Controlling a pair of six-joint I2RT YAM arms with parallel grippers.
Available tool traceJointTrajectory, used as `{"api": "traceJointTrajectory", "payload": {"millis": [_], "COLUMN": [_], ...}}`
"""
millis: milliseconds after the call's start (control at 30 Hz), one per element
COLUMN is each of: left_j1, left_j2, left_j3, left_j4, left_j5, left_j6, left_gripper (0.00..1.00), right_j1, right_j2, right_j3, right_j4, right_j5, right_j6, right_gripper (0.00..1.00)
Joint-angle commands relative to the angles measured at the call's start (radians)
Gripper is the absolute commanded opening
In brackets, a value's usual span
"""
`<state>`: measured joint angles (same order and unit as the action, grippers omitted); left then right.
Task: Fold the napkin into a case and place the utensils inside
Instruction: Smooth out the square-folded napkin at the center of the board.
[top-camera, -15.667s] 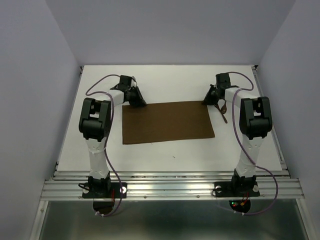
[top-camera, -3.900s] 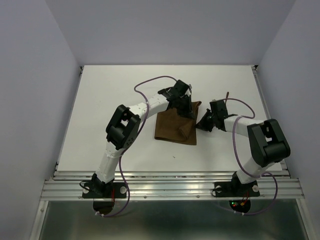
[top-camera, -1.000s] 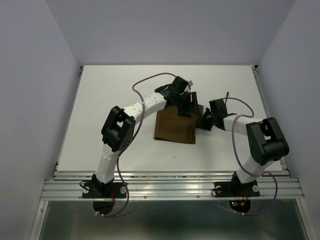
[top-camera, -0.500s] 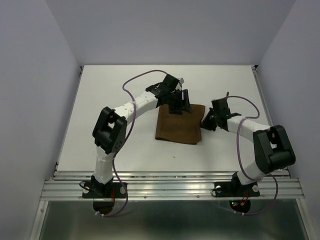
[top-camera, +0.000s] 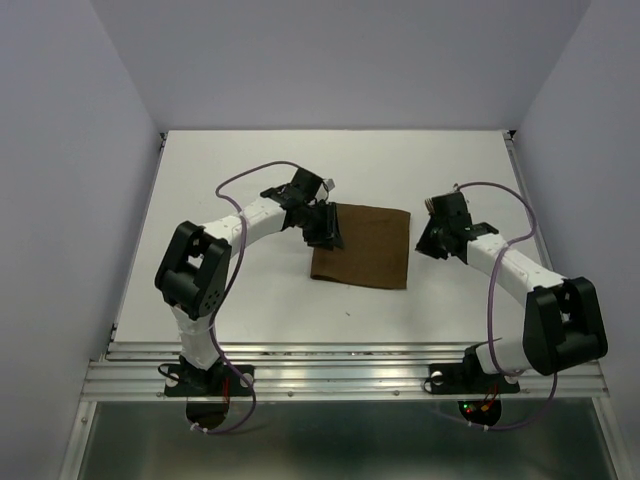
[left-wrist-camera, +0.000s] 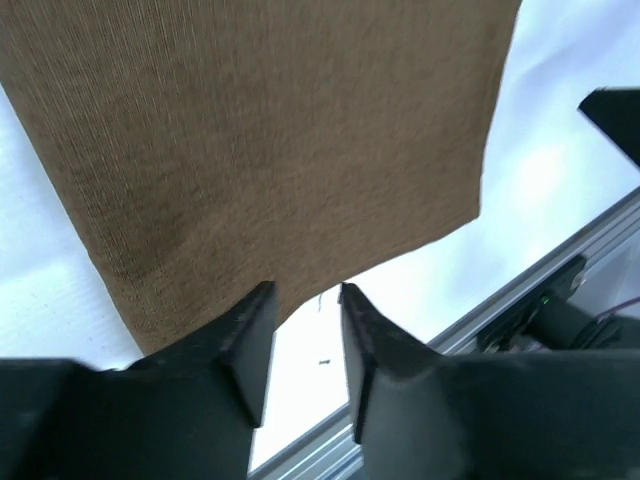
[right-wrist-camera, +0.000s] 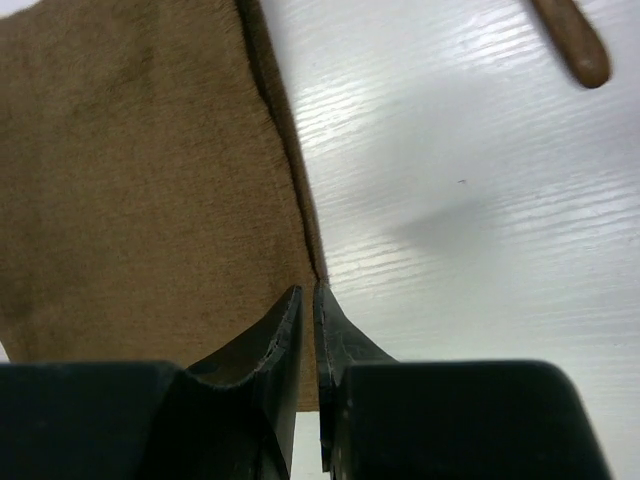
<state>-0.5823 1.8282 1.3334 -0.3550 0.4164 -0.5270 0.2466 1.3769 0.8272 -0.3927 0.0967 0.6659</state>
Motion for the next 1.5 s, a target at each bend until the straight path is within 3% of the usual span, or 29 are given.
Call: {"api": "traceJointTrajectory", "payload": {"millis": [0,167,367,667,767,867,1167,1467], "left_j1": [-0.007,-0.007,-0.007,-0.017,-0.002,0.025,0.124,0.119], "left_j2": [-0.015,0.002,0.025,-0.036,-0.063,-0.044,0.218,0.382], "left_j3": [-0.052,-0.129,-0.195,-0.194,-0.111,-0.001,0.328,0.316], "left_j4": [0.024,0.016,0.025,-0.045,-0.074,-0.081,-0.062,0.037], "left_j5": [0.064,0.033,0.016,-0.045,-0.042,-0.036,-0.077,-0.065], "left_j6": [0.067,0.082,0.090,0.148,0.148,0.144,0.096,0.056], "left_gripper": [0.41,0.17,0.00,0.00,0.00,0.00,0.00,0.00], "right_j1": [0.072,0.105,0.115,0.115,0.115,0.077,0.036,-0.010], "right_j2": [0.013,0.050,0.132,0.087,0.129,0.183,0.513,0.706], "right_j3": [0.036,-0.025,-0.094,0.042,0.146,0.226,0.521,0.605], "right_j4": [-0.015,0.044,0.092,0.031,0.022,0.044,0.069,0.063], "right_j5": [-0.040,-0.152,-0.189,-0.014,0.043,-0.003,-0.035,-0.025], "right_j6": [-0.028,0.009,0.014,-0.031,-0.052,-0.054,-0.078,-0.104], "right_gripper": [0.15,0.14,0.13,0.14,0.15,0.16,0.15,0.13]}}
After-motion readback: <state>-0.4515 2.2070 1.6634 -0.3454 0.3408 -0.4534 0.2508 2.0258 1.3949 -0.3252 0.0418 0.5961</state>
